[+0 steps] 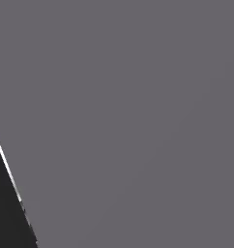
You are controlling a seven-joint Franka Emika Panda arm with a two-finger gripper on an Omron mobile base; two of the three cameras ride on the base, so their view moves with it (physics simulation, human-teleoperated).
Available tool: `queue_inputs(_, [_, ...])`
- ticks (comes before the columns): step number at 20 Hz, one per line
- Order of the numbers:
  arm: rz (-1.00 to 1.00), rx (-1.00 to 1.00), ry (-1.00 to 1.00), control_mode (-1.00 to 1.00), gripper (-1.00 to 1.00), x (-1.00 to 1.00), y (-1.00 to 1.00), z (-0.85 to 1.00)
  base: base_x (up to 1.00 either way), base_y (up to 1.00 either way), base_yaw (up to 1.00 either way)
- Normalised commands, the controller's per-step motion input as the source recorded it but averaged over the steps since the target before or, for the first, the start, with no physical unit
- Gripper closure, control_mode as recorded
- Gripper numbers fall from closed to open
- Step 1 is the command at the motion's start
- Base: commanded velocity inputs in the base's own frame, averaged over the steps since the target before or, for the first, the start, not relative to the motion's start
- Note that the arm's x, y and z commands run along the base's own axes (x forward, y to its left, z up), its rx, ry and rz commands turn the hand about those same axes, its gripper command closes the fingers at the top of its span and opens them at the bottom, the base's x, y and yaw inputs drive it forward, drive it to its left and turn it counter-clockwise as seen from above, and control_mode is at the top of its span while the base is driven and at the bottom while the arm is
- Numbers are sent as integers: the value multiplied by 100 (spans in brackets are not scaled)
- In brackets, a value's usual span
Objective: Pick up the bagel from the plate, place it on the toaster oven rack, close the door, and set the timer.
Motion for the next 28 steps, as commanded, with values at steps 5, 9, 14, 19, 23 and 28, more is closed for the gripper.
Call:
queue_inputs(5, [0, 4, 0, -100, -100, -7, -27, 0, 0, 0, 0])
queue_inputs(9, [0, 10, -6, -100, -100, -24, -53, -2, 0, 0, 0])
queue_inputs(14, [0, 11, -10, -100, -100, -30, -47, -23, 0, 0, 0])
queue_inputs(19, [6, 9, -16, -100, -100, -20, -31, -53, 0, 0, 0])
queue_inputs(23, [12, 2, -20, -100, -100, 0, -11, -57, 0, 0, 0])
queue_inputs(28, [16, 0, -8, -100, -100, 21, -1, -44, 0, 0, 0])
